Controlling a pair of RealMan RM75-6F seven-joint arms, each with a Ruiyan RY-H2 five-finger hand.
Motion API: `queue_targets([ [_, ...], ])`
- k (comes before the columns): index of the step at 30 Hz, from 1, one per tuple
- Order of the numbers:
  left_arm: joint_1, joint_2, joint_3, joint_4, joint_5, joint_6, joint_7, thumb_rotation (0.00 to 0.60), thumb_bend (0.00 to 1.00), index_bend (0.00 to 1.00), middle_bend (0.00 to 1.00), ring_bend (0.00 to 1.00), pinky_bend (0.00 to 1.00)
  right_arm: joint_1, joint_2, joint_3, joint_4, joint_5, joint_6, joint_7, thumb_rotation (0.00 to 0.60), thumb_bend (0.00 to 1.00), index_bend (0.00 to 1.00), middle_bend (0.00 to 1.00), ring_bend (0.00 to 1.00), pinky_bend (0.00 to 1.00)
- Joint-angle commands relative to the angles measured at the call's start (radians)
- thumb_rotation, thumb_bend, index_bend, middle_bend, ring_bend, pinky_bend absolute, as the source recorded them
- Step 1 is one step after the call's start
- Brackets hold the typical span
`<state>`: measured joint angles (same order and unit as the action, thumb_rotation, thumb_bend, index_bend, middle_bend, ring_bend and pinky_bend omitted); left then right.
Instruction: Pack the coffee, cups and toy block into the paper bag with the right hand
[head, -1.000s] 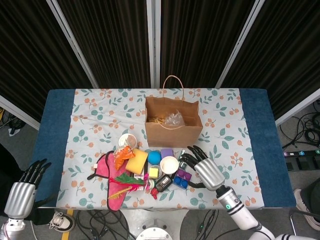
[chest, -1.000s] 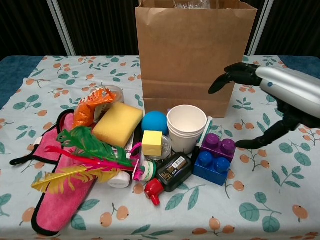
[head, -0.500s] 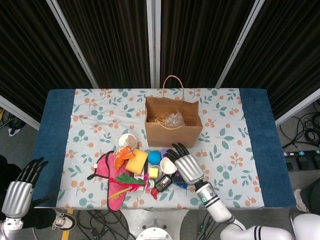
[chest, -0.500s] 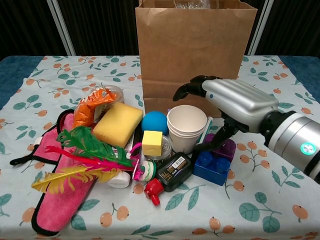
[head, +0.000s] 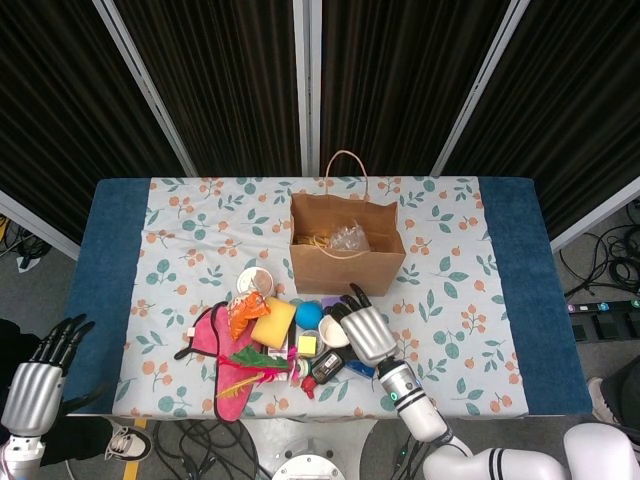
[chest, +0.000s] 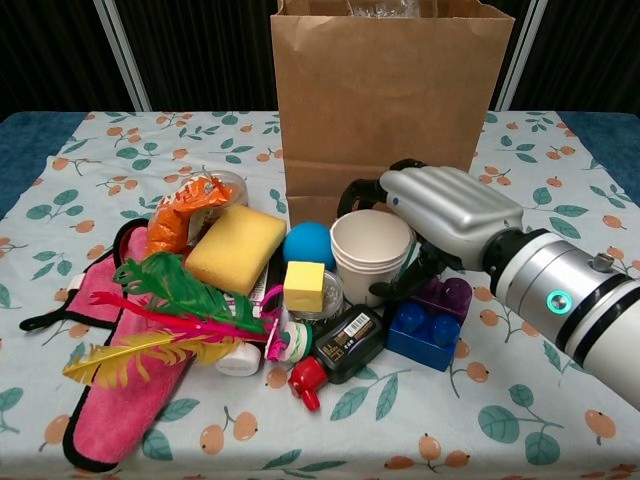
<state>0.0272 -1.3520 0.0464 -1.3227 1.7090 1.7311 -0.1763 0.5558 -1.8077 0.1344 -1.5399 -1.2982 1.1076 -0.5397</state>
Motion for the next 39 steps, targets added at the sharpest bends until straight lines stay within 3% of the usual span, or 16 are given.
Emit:
queue_targets([
  [1, 0.0, 0.001, 0.0, -0.001, -0.002, -0.002, -0.002, 0.6, 0.15, 0.18, 0.19, 0.12, 0.24, 0.0, -0.003, -0.003, 0.001, -0.02, 0.022, -0.006, 0.6, 0.15, 0.35, 0.4, 0.24, 0.1],
  [9, 0.0, 0.001, 0.001, -0.003, -0.001, -0.002, 0.0, 0.6, 0.15, 0.18, 0.19, 0.12, 0.24, -0.014, 0.054, -0.015, -0.104, -0.079, 0.079, -0.016, 0.6, 0.16, 0.37, 0.41, 0.26, 0.12],
  [20, 0.001, -0.004, 0.002, -0.004, 0.004, 0.001, 0.02, 0.6, 0.15, 0.18, 0.19, 0.12, 0.23, -0.024, 0.229, 0.023, -0.498, -0.185, 0.158, -0.083, 0.6, 0.17, 0.37, 0.44, 0.27, 0.14],
  [26, 0.001, -0.005, 0.005, -0.005, 0.008, -0.002, 0.023, 0.6, 0.15, 0.18, 0.19, 0.12, 0.23, -0.018, 0.281, 0.065, -0.635, -0.235, 0.182, -0.094, 0.6, 0.18, 0.37, 0.44, 0.27, 0.15],
  [34, 0.0, -0.006, 0.008, -0.005, 0.01, -0.003, 0.025, 0.6, 0.15, 0.18, 0.19, 0.12, 0.23, -0.019, 0.315, 0.129, -0.658, -0.375, 0.261, 0.002, 0.6, 0.18, 0.37, 0.44, 0.27, 0.16],
  [39, 0.001, -0.007, 0.008, -0.003, 0.011, -0.003, 0.03, 0.6, 0.15, 0.18, 0.19, 0.12, 0.23, 0.002, 0.313, 0.229, -0.562, -0.467, 0.334, 0.019, 0.6, 0.18, 0.37, 0.44, 0.27, 0.16],
])
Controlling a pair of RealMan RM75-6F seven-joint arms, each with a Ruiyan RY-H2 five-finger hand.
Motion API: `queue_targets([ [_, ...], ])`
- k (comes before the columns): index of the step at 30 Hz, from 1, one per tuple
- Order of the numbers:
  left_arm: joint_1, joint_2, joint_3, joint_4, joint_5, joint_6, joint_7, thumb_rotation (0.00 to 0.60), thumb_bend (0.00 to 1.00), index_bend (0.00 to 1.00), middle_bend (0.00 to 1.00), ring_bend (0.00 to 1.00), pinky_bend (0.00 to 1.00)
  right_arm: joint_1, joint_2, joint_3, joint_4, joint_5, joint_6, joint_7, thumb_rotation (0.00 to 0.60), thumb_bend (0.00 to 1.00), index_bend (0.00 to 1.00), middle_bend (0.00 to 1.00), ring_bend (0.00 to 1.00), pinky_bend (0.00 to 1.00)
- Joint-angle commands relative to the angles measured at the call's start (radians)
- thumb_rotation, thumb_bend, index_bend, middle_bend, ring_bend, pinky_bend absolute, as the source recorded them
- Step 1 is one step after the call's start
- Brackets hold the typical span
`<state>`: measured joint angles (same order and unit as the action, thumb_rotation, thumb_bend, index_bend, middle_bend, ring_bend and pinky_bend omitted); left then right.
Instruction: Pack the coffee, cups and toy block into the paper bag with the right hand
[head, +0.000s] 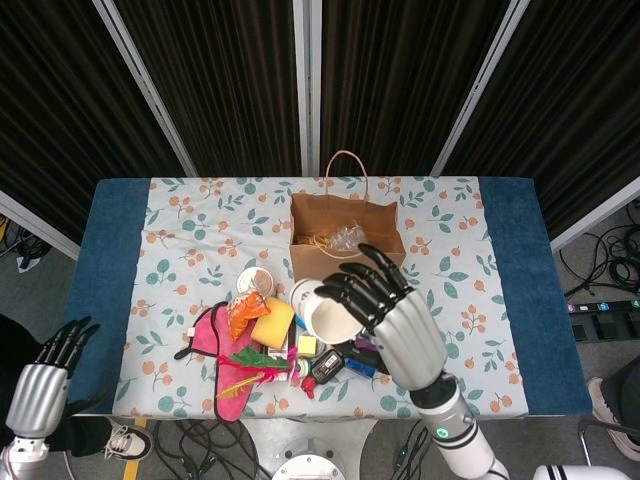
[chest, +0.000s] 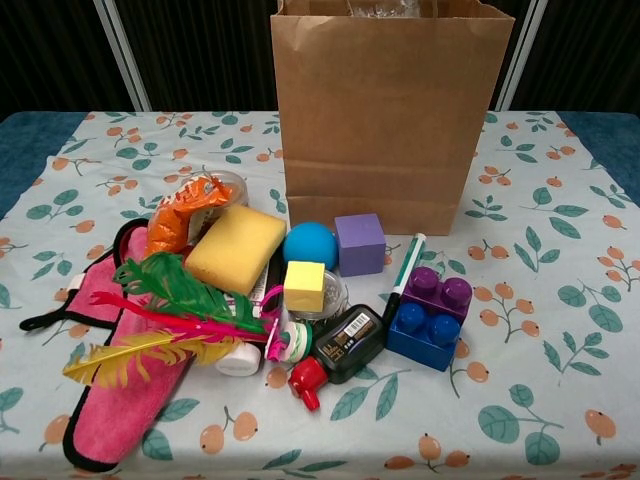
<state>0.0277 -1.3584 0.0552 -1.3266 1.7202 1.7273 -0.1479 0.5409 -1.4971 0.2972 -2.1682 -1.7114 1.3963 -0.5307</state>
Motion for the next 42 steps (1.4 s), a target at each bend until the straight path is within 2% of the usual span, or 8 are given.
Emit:
queue_targets([
  [1, 0.0, -0.001, -0.002, 0.001, -0.001, 0.002, 0.001, 0.6, 0.15, 0.18, 0.19, 0.12, 0.23, 0.024, 0.002, 0.088, 0.09, -0.058, 0.051, 0.006, 0.6, 0.18, 0.37, 0.44, 0.27, 0.16],
  [6, 0.001, -0.001, -0.004, 0.001, -0.007, 0.0, -0.003, 0.6, 0.15, 0.18, 0.19, 0.12, 0.23, 0.06, 0.009, 0.193, 0.165, 0.033, 0.041, -0.051, 0.6, 0.19, 0.37, 0.44, 0.27, 0.16],
  [12, 0.001, 0.0, -0.003, 0.001, -0.008, -0.003, -0.004, 0.6, 0.15, 0.18, 0.19, 0.12, 0.23, 0.088, 0.016, 0.248, 0.291, 0.12, 0.036, -0.087, 0.6, 0.2, 0.37, 0.44, 0.27, 0.16],
  [20, 0.001, 0.0, -0.001, -0.001, -0.01, -0.008, -0.003, 0.6, 0.15, 0.18, 0.19, 0.12, 0.23, 0.119, 0.011, 0.233, 0.393, 0.221, -0.004, -0.111, 0.6, 0.21, 0.37, 0.44, 0.27, 0.16],
  [27, 0.001, 0.002, 0.001, -0.002, -0.011, -0.01, -0.008, 0.6, 0.15, 0.18, 0.19, 0.12, 0.23, 0.13, -0.012, 0.191, 0.378, 0.327, -0.037, -0.155, 0.6, 0.21, 0.37, 0.44, 0.27, 0.16],
  [36, 0.001, 0.005, 0.002, -0.007, -0.014, -0.015, -0.011, 0.6, 0.15, 0.18, 0.19, 0.12, 0.23, 0.168, -0.06, 0.185, 0.381, 0.417, -0.037, -0.183, 0.6, 0.19, 0.37, 0.43, 0.27, 0.16],
  [39, 0.002, 0.006, 0.002, -0.006, -0.015, -0.016, -0.012, 0.6, 0.15, 0.18, 0.19, 0.12, 0.23, 0.181, -0.071, 0.187, 0.382, 0.459, -0.042, -0.205, 0.6, 0.15, 0.32, 0.39, 0.22, 0.12],
  [42, 0.002, 0.007, 0.001, -0.005, -0.019, -0.017, -0.016, 0.6, 0.15, 0.18, 0.19, 0.12, 0.23, 0.194, -0.08, 0.191, 0.383, 0.498, -0.043, -0.218, 0.6, 0.11, 0.22, 0.32, 0.14, 0.05],
])
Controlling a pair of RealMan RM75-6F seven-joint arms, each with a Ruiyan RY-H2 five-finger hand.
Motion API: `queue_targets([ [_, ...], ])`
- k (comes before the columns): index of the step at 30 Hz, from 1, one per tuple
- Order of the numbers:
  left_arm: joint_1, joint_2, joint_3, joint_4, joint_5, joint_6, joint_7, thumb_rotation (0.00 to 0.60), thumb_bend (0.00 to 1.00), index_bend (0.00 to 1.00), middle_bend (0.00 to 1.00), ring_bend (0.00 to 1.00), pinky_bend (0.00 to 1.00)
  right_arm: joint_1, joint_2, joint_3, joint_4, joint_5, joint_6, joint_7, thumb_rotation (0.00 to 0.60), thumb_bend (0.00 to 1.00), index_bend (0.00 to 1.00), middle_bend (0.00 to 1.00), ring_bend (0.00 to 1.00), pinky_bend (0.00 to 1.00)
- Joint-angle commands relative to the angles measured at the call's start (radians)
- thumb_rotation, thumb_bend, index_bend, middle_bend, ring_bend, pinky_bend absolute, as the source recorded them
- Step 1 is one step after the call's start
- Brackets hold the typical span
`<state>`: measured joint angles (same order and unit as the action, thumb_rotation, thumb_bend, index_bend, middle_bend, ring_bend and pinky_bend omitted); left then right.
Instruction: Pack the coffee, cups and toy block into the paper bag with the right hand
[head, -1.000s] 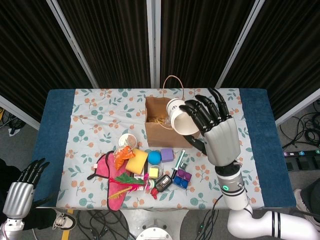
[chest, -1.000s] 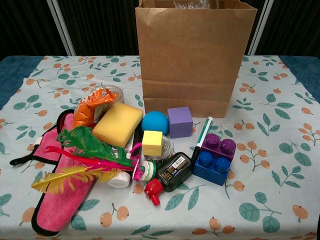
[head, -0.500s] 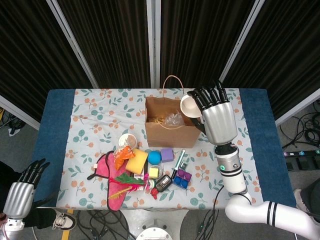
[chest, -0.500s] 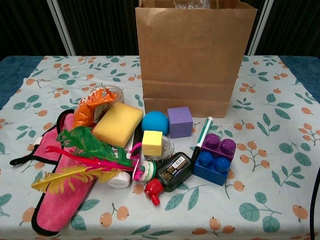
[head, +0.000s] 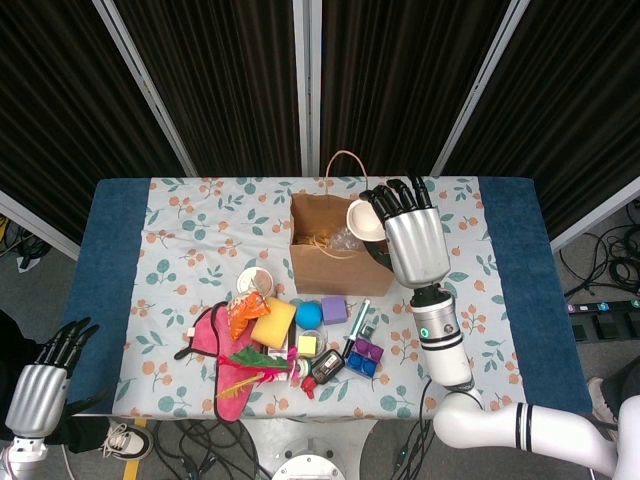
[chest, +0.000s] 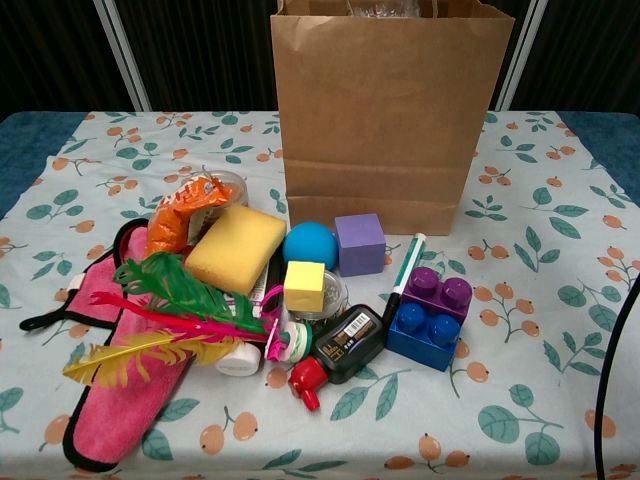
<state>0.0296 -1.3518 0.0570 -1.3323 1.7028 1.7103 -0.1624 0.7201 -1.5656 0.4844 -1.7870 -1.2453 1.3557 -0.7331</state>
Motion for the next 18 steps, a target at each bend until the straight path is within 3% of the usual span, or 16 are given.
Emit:
queue_targets([
  [1, 0.001, 0.0, -0.002, 0.0, -0.003, 0.001, -0.004, 0.6, 0.15, 0.18, 0.19, 0.12, 0.23, 0.018, -0.013, 0.003, 0.004, 0.035, -0.001, -0.016, 0.6, 0.1, 0.19, 0.29, 0.12, 0.03],
  [5, 0.0, 0.0, -0.003, 0.001, -0.006, -0.002, -0.01, 0.6, 0.15, 0.18, 0.19, 0.12, 0.23, 0.023, -0.014, 0.0, 0.007, 0.048, 0.01, -0.007, 0.6, 0.07, 0.1, 0.24, 0.07, 0.0],
  [18, 0.0, -0.002, -0.001, 0.0, 0.003, 0.0, 0.002, 0.6, 0.15, 0.18, 0.19, 0.12, 0.23, 0.014, 0.039, -0.015, -0.032, 0.048, 0.045, 0.009, 0.6, 0.07, 0.09, 0.23, 0.06, 0.0],
])
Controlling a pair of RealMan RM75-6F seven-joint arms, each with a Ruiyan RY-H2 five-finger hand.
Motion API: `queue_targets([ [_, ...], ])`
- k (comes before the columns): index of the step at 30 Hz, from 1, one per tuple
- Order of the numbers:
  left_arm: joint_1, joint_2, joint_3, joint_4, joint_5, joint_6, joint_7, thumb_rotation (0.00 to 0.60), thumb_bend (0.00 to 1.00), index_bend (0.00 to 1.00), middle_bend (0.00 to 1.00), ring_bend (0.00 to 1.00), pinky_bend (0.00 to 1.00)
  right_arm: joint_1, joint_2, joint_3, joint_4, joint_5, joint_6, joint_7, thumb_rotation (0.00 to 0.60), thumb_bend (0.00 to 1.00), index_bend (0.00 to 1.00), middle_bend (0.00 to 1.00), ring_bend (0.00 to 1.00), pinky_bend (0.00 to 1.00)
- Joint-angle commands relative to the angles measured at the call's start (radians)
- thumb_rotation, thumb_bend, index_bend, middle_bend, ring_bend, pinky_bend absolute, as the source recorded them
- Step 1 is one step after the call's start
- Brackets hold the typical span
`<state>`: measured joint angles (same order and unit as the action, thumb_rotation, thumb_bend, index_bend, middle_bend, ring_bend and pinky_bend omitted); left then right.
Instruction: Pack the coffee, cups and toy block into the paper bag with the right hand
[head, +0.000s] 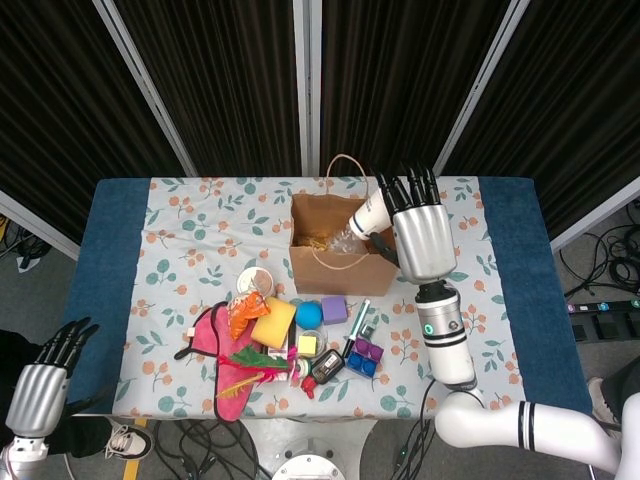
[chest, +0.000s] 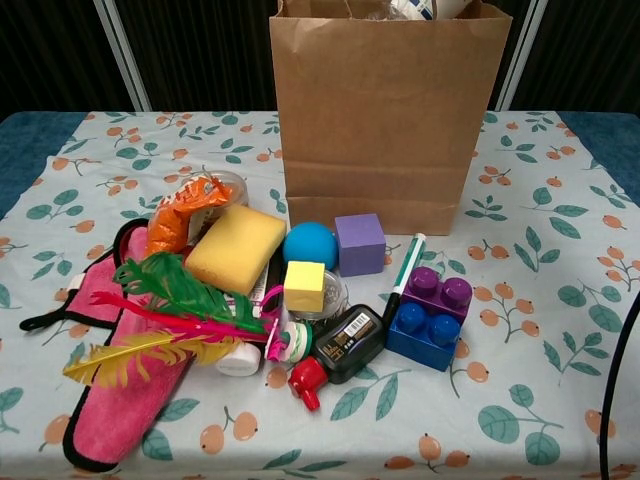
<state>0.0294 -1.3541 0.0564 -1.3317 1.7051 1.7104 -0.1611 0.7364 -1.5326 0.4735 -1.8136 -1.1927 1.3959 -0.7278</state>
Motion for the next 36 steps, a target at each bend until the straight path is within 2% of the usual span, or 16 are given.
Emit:
queue_targets([
  [1, 0.0, 0.0, 0.0, 0.0, 0.001, 0.0, 0.001, 0.6, 0.15, 0.18, 0.19, 0.12, 0.23, -0.003, 0.01, -0.006, -0.009, -0.007, 0.007, 0.005, 0.6, 0.07, 0.09, 0.23, 0.06, 0.0],
  [6, 0.0, 0.0, -0.003, -0.001, -0.003, 0.0, -0.003, 0.6, 0.15, 0.18, 0.2, 0.12, 0.23, -0.012, 0.043, -0.008, -0.075, -0.048, 0.035, 0.018, 0.6, 0.08, 0.09, 0.23, 0.06, 0.0],
  [10, 0.0, -0.001, -0.003, -0.001, -0.001, 0.003, -0.004, 0.6, 0.15, 0.18, 0.19, 0.12, 0.23, -0.047, 0.099, -0.024, -0.19, -0.105, 0.066, 0.043, 0.6, 0.08, 0.09, 0.24, 0.07, 0.0],
  [13, -0.001, -0.001, -0.001, -0.001, 0.002, 0.002, 0.0, 0.6, 0.15, 0.18, 0.2, 0.12, 0.23, -0.097, 0.166, -0.069, -0.281, -0.167, 0.085, 0.061, 0.6, 0.07, 0.1, 0.26, 0.08, 0.0],
  [18, -0.002, -0.005, 0.001, -0.002, 0.007, 0.001, 0.008, 0.6, 0.15, 0.18, 0.19, 0.12, 0.23, -0.214, 0.295, -0.192, -0.369, -0.262, 0.108, 0.108, 0.6, 0.07, 0.14, 0.29, 0.11, 0.01],
  [23, -0.002, -0.005, 0.001, -0.004, 0.008, 0.002, 0.013, 0.6, 0.15, 0.18, 0.19, 0.12, 0.23, -0.326, 0.378, -0.336, -0.309, -0.325, 0.112, 0.207, 0.6, 0.05, 0.19, 0.3, 0.12, 0.02],
  [27, -0.001, -0.006, 0.0, -0.004, 0.011, 0.006, 0.016, 0.6, 0.15, 0.18, 0.19, 0.12, 0.23, -0.385, 0.375, -0.425, -0.208, -0.341, 0.095, 0.326, 0.6, 0.01, 0.19, 0.3, 0.12, 0.02],
  [31, 0.0, -0.007, 0.0, -0.004, 0.013, 0.012, 0.018, 0.6, 0.15, 0.18, 0.19, 0.12, 0.23, -0.421, 0.31, -0.469, -0.097, -0.324, 0.07, 0.433, 0.6, 0.0, 0.19, 0.3, 0.12, 0.02],
  [36, -0.001, -0.007, 0.004, 0.0, 0.014, 0.005, 0.021, 0.6, 0.15, 0.18, 0.2, 0.12, 0.23, -0.445, 0.207, -0.479, -0.005, -0.323, 0.063, 0.524, 0.6, 0.0, 0.19, 0.29, 0.12, 0.02],
])
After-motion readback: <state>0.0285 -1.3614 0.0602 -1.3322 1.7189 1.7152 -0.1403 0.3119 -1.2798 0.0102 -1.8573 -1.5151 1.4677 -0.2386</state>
